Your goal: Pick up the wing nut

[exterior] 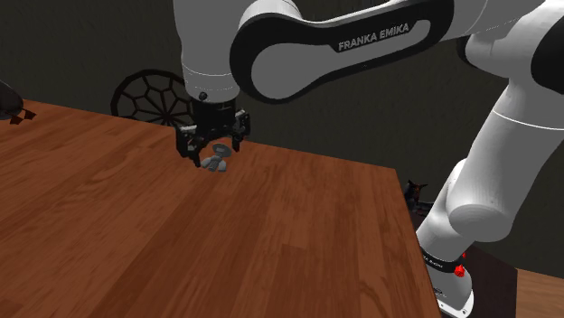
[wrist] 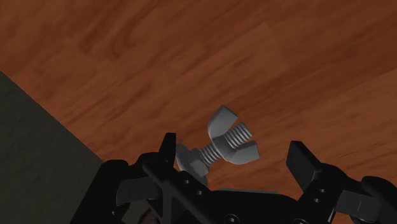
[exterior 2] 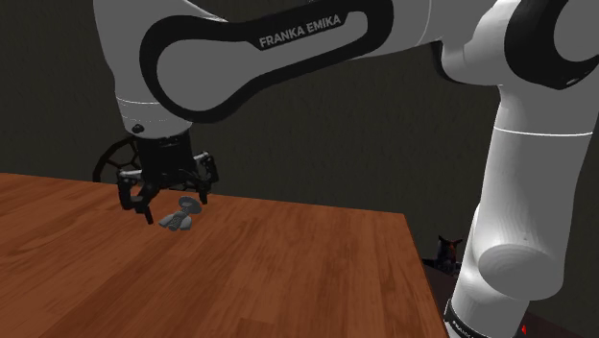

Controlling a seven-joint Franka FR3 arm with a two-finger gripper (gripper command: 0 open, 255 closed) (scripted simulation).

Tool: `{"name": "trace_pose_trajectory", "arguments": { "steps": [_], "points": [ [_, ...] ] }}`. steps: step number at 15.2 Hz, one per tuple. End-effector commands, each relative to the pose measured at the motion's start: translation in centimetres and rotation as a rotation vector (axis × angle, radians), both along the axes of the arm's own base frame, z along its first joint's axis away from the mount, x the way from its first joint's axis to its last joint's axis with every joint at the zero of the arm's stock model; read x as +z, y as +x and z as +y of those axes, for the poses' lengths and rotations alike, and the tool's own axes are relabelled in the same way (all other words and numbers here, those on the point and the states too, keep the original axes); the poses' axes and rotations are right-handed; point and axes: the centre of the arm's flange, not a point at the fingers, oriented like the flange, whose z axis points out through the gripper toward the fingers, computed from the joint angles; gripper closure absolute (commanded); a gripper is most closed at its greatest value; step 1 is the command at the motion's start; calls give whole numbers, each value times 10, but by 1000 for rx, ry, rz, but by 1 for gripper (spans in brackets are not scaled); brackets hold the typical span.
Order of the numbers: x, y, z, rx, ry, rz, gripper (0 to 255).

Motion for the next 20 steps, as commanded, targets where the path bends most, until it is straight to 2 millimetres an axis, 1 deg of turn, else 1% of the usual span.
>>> {"name": "trace_pose_trajectory", "arguments": {
  "steps": [1, 3, 5, 6, 15, 20],
  "points": [
    [-9, 1, 1, 0, 0, -1, 0],
    [-23, 1, 1, 0, 0, -1, 0],
    [-23, 1, 1, 0, 0, -1, 0],
    [-23, 1, 0, 0, 0, -1, 255],
    [-23, 1, 1, 0, 0, -1, 255],
    [3, 1, 1, 0, 0, -1, 255]
  ]
}}
